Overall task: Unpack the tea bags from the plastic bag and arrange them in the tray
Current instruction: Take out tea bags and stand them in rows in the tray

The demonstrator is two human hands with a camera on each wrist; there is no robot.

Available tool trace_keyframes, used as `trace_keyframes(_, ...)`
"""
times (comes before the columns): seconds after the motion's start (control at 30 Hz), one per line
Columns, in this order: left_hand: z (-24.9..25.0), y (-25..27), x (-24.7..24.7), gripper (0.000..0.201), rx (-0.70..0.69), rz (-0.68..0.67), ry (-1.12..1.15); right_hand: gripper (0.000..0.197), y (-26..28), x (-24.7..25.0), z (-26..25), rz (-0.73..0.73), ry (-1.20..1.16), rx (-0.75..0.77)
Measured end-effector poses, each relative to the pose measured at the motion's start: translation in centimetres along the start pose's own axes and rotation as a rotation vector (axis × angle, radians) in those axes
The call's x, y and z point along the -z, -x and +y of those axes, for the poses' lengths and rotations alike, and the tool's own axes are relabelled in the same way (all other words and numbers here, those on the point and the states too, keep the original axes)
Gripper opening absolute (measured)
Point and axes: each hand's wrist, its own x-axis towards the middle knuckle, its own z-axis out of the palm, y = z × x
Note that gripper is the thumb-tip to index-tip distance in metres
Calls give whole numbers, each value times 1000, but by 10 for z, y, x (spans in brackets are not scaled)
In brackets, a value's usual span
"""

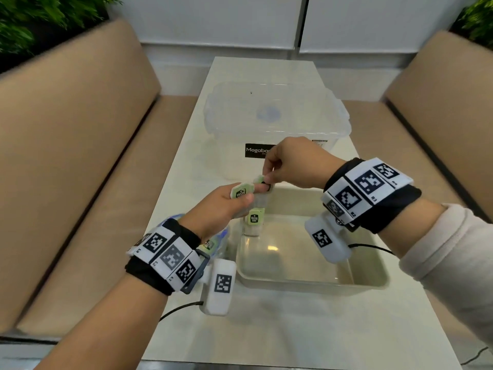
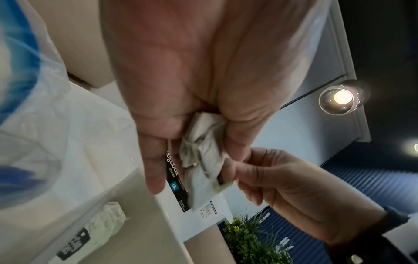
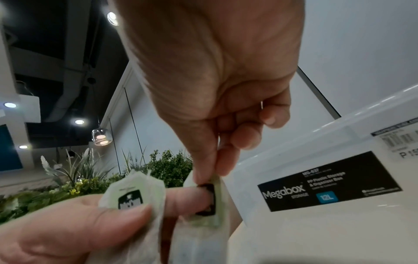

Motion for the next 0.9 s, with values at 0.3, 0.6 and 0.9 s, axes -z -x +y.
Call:
trace_keyframes(0.3, -20, -1, 2, 26, 87, 94, 110, 15, -18, -56, 44, -179, 428, -145)
trace_keyframes(0.6, -28, -3, 6, 25, 95, 136, 185, 20, -32, -84, 48, -111, 516, -57)
trace_keyframes(0.9, -28, -5, 8, 26, 102, 137, 179, 19, -30, -85, 40, -118, 576, -45)
